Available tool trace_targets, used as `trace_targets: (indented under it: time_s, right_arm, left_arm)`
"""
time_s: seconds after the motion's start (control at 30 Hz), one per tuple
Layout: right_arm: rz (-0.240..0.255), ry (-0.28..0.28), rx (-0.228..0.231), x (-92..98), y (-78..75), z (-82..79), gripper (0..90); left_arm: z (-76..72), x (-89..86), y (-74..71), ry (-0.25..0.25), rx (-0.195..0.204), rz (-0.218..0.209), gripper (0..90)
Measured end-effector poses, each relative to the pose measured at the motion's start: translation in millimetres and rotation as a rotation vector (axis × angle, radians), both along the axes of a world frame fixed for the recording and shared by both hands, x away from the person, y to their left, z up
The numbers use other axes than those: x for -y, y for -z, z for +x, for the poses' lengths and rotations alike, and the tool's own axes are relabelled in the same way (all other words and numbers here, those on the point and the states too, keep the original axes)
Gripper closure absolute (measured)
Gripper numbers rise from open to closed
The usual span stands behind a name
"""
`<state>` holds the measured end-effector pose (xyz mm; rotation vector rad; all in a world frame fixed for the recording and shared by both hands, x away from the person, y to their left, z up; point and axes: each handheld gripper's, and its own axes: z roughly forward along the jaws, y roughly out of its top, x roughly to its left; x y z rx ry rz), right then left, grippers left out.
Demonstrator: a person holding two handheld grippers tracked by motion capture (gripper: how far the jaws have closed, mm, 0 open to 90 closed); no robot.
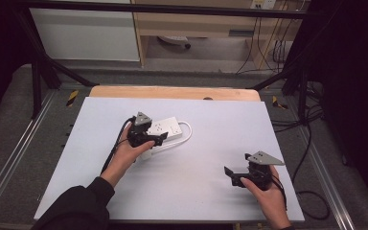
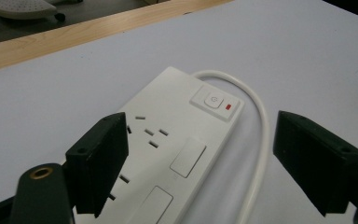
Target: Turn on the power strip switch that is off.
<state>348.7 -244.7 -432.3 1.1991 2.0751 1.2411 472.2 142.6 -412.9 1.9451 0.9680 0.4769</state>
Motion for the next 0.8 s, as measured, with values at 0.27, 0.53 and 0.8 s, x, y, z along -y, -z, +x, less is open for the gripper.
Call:
trace_targets:
  time_s: [0.27,0.53,0.8]
  right_arm:
    - [0.001,0.000,-0.002,0.3,0.1,0.0,3.4]
    - [0.003,0.002,-0.004,1.1,0.3,-0.2,3.5]
    - [0.003,0.000,-0.002,0.8,1.0,-0.1,3.5]
  left_arm:
    - [3.5,0.8,3.3,-0.008,-0.001,0.011,26.9]
    - [5.6,4.3,6.9,0.006,-0.017,0.013,37.3]
    - [7.9,6.2,11.3,0.016,-0.046,0.018,48.0]
